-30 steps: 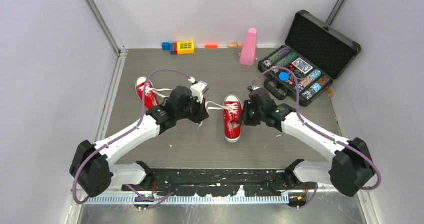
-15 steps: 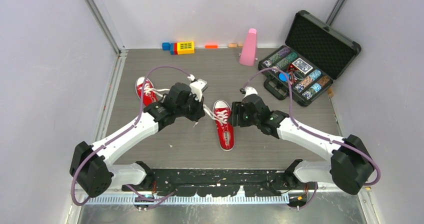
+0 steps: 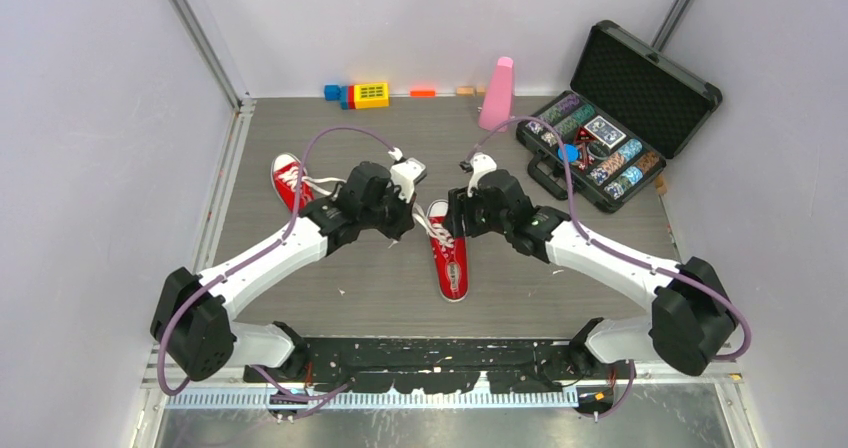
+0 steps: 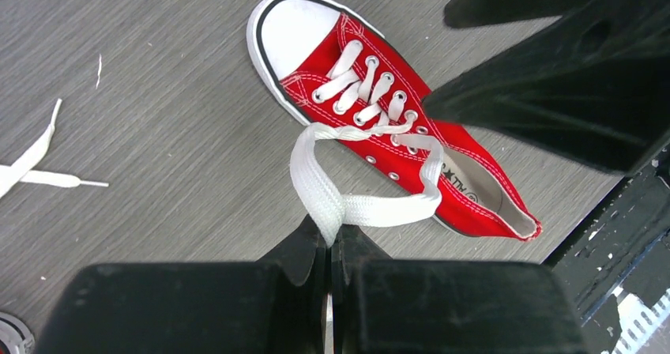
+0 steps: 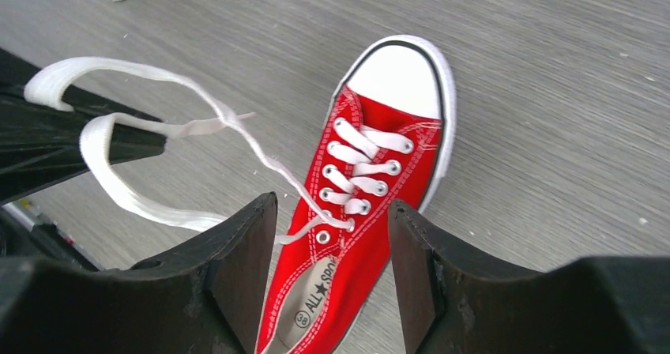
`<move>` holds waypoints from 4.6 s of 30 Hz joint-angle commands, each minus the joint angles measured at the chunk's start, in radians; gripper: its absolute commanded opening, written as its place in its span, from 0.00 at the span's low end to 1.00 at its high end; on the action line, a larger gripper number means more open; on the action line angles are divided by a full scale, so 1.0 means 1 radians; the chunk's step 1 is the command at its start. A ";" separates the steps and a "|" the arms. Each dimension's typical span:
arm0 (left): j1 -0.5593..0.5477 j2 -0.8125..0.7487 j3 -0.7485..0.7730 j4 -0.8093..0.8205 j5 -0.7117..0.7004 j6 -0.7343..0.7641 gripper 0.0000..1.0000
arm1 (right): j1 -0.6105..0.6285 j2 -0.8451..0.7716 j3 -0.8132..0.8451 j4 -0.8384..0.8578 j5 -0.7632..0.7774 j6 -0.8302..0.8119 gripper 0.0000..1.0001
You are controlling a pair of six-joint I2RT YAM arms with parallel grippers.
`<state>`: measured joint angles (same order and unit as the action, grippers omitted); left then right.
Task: Tie the shoes
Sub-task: Place the shoe at the center of the board, then adjust the shoelace at the center of the board, then adjust the shoe at the center of the board.
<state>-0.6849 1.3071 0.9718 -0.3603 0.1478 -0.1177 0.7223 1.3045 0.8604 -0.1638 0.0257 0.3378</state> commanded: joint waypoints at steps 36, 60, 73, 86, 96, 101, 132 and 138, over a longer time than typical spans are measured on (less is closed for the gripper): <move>0.004 -0.058 -0.082 0.129 -0.163 -0.010 0.05 | -0.011 -0.087 0.000 0.054 0.350 0.078 0.00; 0.004 -0.053 -0.135 0.084 -0.384 -0.151 0.02 | -0.099 -0.179 -0.196 -0.223 0.587 0.463 0.05; 0.004 -0.058 -0.121 0.000 -0.261 -0.235 0.18 | -0.119 -0.210 -0.169 -0.257 0.429 0.340 0.47; 0.006 -0.495 -0.515 0.061 -0.283 -0.833 1.00 | -0.118 -0.315 -0.295 -0.236 0.093 0.354 0.67; 0.011 -0.447 -0.496 0.002 -0.343 -1.056 0.96 | -0.108 -0.223 -0.405 -0.103 0.065 0.450 0.61; 0.025 -0.307 -0.429 -0.031 -0.346 -1.074 0.97 | -0.073 -0.147 -0.403 -0.041 0.056 0.448 0.51; 0.112 0.219 -0.102 -0.143 -0.463 -1.036 0.59 | 0.153 -0.100 -0.343 -0.012 0.301 0.485 0.50; 0.125 0.192 -0.091 -0.174 -0.488 -0.988 0.59 | 0.086 0.021 -0.228 -0.065 0.379 0.472 0.45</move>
<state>-0.5713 1.5257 0.8539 -0.4992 -0.2890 -1.1442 0.8513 1.2556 0.5377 -0.1997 0.2993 0.8196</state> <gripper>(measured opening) 0.590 0.475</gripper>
